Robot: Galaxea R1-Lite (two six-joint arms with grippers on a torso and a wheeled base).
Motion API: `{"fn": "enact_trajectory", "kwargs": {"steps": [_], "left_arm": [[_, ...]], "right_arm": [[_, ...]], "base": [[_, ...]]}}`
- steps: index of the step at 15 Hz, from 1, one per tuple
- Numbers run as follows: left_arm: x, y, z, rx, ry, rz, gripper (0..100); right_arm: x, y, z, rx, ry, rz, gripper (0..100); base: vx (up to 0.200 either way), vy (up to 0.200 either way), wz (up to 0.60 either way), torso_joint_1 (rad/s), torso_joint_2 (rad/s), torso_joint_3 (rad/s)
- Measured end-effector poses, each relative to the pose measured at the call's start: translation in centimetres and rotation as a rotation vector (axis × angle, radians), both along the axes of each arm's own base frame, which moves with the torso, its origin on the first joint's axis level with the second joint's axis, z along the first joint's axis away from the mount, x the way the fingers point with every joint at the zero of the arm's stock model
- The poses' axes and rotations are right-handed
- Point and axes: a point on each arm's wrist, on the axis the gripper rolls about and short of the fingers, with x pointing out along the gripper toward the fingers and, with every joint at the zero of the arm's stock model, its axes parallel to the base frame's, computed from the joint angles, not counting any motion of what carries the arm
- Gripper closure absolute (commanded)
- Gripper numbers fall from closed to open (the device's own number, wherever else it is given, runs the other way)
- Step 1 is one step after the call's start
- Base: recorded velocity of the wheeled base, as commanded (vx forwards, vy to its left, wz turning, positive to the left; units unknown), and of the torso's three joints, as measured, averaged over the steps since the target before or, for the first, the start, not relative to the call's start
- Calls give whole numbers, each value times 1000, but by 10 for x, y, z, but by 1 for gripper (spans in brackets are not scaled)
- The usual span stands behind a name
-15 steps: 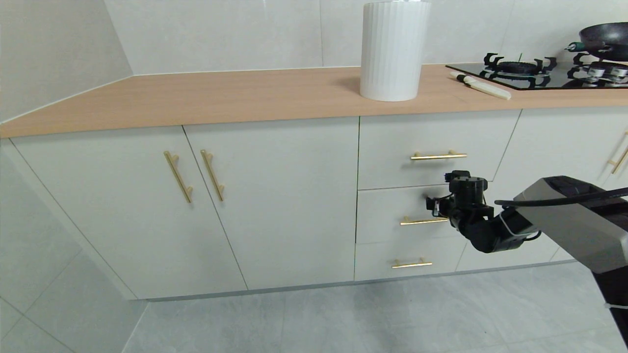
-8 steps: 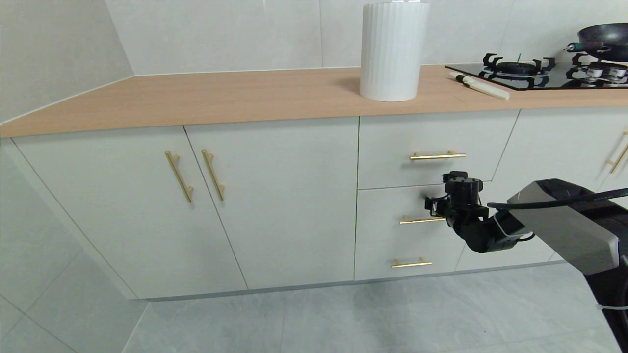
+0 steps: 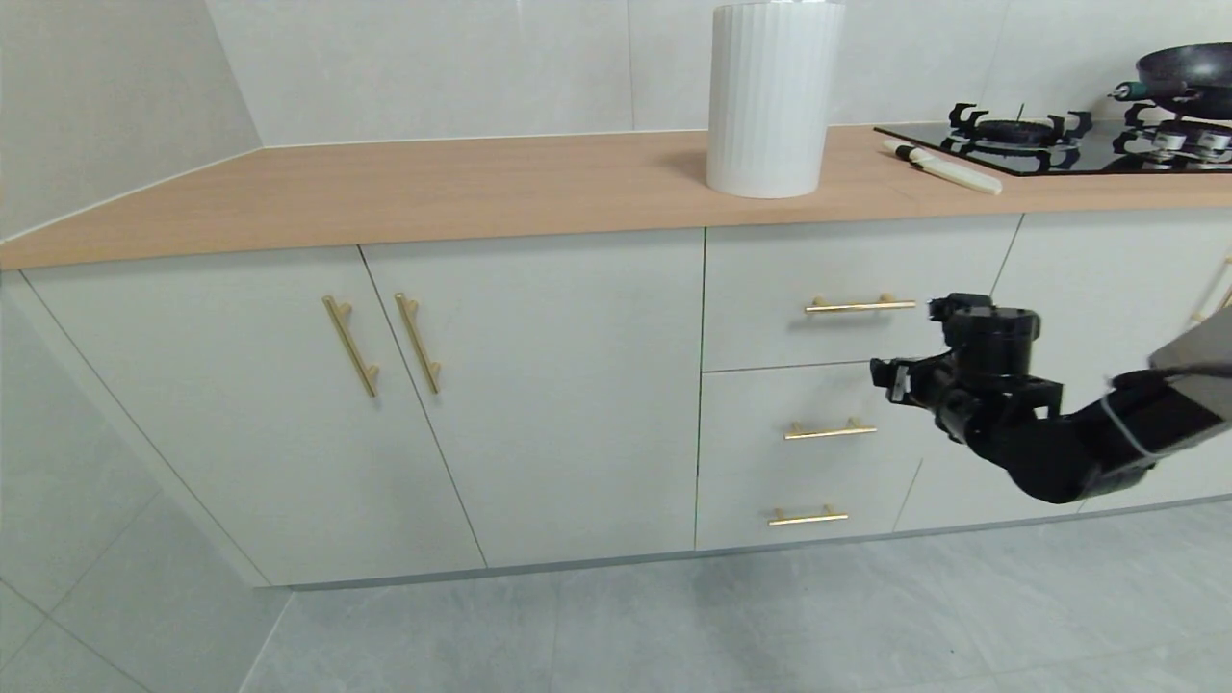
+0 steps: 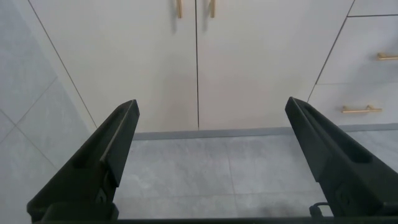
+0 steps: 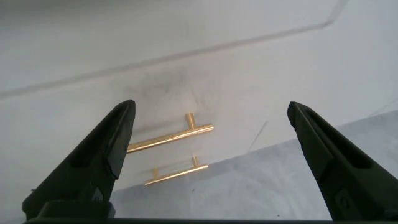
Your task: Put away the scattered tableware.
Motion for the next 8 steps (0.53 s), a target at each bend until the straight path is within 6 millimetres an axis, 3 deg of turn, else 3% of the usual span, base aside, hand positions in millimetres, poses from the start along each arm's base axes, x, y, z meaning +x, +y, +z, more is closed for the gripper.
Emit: {"fn": "enact_trajectory", "kwargs": {"steps": [2,4,8], "left_arm": [[0,0,0,0,0,0,0],[0,0,0,0,0,0,0],[0,0,0,0,0,0,0]], "right_arm": [[-48,-9,40,9,-69,-19,0],[-109,-21,67,-5,-122,-32,0],[-230,-57,83,-98,-195,-103,0]], "base": [[0,0,0,0,0,0],[0,0,0,0,0,0],[0,0,0,0,0,0]]}}
